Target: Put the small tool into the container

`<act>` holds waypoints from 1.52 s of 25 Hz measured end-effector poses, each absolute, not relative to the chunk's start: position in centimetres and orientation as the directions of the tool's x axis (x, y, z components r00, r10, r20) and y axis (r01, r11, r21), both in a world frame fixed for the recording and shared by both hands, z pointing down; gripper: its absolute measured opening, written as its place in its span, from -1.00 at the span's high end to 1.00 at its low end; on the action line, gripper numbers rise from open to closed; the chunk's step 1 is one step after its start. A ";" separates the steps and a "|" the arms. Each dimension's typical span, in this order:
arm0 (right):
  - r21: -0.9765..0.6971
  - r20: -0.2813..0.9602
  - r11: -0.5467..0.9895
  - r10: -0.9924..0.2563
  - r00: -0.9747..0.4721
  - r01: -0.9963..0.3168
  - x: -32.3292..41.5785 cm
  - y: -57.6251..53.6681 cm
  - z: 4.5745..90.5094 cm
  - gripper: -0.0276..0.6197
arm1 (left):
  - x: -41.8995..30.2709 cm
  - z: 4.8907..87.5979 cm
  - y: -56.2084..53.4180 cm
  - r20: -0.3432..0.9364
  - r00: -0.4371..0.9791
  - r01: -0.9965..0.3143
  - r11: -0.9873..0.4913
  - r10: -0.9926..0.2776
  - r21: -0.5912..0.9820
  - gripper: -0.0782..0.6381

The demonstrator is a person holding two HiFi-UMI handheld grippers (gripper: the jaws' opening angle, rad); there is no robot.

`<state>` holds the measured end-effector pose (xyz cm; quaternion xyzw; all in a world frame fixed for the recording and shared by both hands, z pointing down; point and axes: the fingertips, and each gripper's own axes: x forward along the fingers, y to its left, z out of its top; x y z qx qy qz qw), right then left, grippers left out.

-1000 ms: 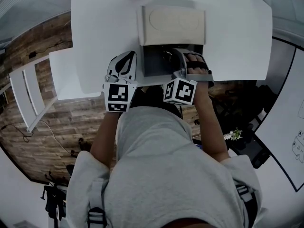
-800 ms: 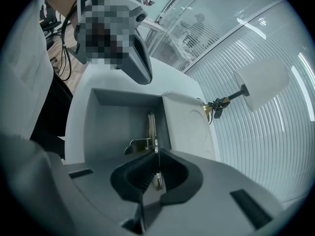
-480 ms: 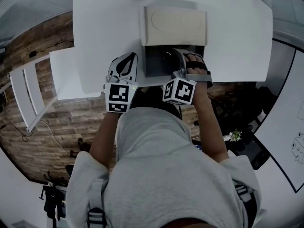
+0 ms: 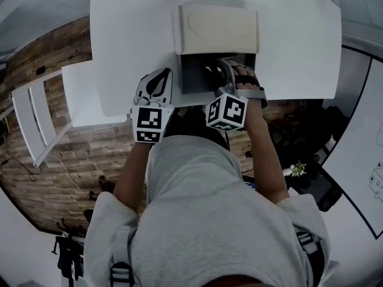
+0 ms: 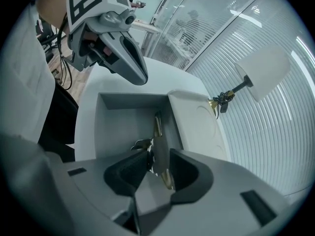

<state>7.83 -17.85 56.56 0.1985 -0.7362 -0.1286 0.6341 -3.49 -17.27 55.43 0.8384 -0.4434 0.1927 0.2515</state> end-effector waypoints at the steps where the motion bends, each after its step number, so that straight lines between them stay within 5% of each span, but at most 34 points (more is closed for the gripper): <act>1: 0.441 0.882 0.888 -0.456 -0.119 -0.133 7.9 -17.8 56.6 0.47 | -3.4 55.4 -17.2 0.545 0.532 -0.841 -0.480 -0.648 0.251 0.72; 18: 0.469 0.854 0.866 -0.495 -0.158 -0.174 8.2 -15.9 55.6 0.47 | -2.8 54.3 -14.0 0.538 0.509 -0.856 -0.460 -0.672 0.236 0.72; 24: 0.507 0.744 0.785 -0.607 -0.280 -0.356 8.1 -15.5 51.6 0.80 | -2.1 52.6 -13.0 0.523 0.489 -0.869 -0.442 -0.698 0.222 0.72; 38: 0.118 0.559 0.556 -0.722 -0.408 -0.823 13.9 -11.6 46.3 0.84 | 4.9 48.2 -11.1 0.481 0.499 -0.864 -0.459 -0.721 0.208 0.72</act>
